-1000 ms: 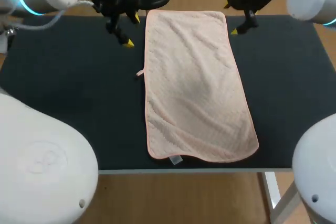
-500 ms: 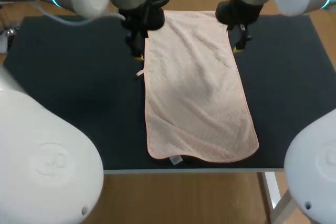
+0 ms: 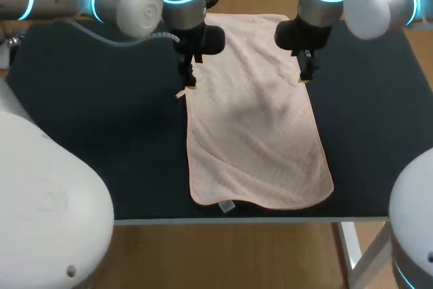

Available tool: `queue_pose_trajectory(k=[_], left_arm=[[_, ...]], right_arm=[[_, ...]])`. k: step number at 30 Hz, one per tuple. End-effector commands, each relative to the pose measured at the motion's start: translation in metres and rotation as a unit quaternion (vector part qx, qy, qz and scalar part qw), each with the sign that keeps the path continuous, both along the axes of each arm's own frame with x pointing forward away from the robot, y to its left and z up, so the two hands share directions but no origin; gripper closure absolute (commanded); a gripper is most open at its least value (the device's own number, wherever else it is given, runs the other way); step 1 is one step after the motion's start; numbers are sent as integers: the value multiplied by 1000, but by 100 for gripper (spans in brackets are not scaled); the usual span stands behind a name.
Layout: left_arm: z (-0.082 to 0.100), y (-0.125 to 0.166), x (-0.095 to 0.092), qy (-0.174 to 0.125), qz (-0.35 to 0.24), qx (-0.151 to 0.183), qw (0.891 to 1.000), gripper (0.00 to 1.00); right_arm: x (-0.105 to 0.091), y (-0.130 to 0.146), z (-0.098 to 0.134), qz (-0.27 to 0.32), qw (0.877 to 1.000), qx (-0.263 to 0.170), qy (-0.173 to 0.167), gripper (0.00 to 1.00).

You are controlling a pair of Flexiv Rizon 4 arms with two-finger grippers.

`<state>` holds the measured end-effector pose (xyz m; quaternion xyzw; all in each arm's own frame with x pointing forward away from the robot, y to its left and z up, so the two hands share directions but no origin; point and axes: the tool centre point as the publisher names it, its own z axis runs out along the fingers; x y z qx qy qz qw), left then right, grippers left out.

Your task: Fold the towel

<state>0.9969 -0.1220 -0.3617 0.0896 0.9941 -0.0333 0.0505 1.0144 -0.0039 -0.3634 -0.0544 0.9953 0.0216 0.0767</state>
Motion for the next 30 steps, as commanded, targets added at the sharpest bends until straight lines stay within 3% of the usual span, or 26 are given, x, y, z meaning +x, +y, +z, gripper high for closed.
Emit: queue_pose_trajectory(k=[1, 11, 25, 30], left_arm=[[-25, -17, 12, 8, 18, 10, 1000, 0], [-50, -12, 24, 9, 83, -8, 996, 0], [-66, 1, 30, 20, 93, 19, 995, 0], [-68, 1, 31, 20, 94, 14, 995, 0]], right_arm=[[8, -3, -14, -3, 1000, -4, 3, 0], [14, -7, -35, -12, 1000, -8, 16, 0], [19, -12, -58, -17, 999, -12, 42, 0], [19, -12, -63, -19, 999, -12, 48, 0]])
